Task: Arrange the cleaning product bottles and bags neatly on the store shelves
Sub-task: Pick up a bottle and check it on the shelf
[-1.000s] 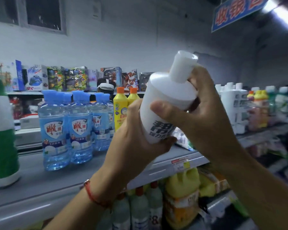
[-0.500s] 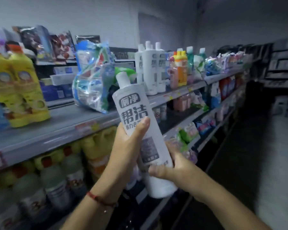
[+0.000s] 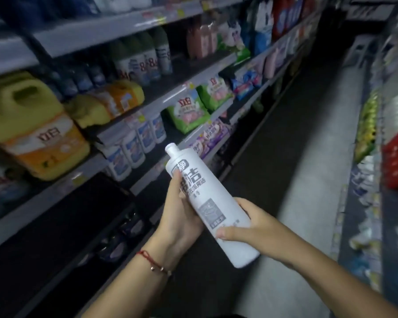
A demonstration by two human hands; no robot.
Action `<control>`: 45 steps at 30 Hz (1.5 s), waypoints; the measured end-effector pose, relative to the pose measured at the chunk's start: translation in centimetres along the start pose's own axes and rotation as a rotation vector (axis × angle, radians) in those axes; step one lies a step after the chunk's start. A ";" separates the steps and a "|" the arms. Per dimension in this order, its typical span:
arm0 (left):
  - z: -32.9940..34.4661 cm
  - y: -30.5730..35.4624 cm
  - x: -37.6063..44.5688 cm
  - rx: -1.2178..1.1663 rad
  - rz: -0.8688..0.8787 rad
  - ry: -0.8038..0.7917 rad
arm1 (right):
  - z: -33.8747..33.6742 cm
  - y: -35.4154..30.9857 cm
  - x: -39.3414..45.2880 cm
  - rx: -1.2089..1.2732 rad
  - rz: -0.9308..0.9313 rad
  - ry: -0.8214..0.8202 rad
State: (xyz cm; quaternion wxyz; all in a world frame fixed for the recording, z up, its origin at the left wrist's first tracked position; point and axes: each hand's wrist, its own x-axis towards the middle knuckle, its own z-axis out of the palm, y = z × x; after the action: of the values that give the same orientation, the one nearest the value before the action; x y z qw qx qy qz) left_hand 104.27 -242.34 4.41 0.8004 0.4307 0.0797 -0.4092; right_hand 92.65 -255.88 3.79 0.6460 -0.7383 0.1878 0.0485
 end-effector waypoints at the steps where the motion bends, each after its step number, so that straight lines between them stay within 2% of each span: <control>1: 0.1 -0.8 0.2 -0.008 -0.019 0.008 | -0.5 0.7 -0.3 0.004 0.026 -0.007; 5: 0.6 -2.7 1.0 0.042 -0.057 0.051 | -2.1 2.4 -0.8 0.048 0.080 -0.031; 9: 1.1 -3.3 2.0 0.210 -0.051 0.008 | -3.0 3.2 -0.6 0.109 0.109 -0.048; 13: 2.4 -2.9 3.7 0.515 0.074 0.026 | -3.8 3.5 0.9 0.145 0.124 -0.051; 16: 4.1 -2.0 5.1 0.690 0.183 0.080 | -3.9 3.4 3.0 0.153 0.111 0.009; 18: 5.2 -1.3 6.4 0.848 0.298 0.058 | -4.1 3.2 4.6 0.198 0.083 0.052; 23: 8.0 1.0 10.3 1.489 0.483 -0.015 | -4.8 2.8 9.6 0.399 0.040 0.239; 28: 9.9 3.4 14.9 1.759 0.629 -0.097 | -5.5 1.1 14.8 0.603 0.060 0.324; 30: 10.2 4.5 16.8 1.746 0.622 -0.121 | -6.1 0.3 16.5 0.598 0.047 0.327; 33: 10.3 6.4 19.7 1.604 0.562 -0.173 | -7.6 -0.9 18.5 0.452 0.005 0.323; 40: 11.5 10.1 26.1 0.866 0.389 -0.357 | -12.6 -3.9 22.3 0.250 -0.058 0.401; 43: 12.6 11.3 27.8 0.672 0.335 -0.378 | -14.4 -6.3 23.6 0.115 -0.083 0.426; 45: 13.6 12.5 29.3 0.627 0.330 -0.380 | -16.1 -7.7 25.2 0.048 -0.110 0.438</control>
State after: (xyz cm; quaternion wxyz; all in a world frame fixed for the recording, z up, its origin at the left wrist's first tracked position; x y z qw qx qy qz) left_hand 129.37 -266.07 6.51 0.6856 0.5779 -0.2687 -0.3520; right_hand 115.84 -276.15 5.68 0.6089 -0.7248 0.2841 -0.1523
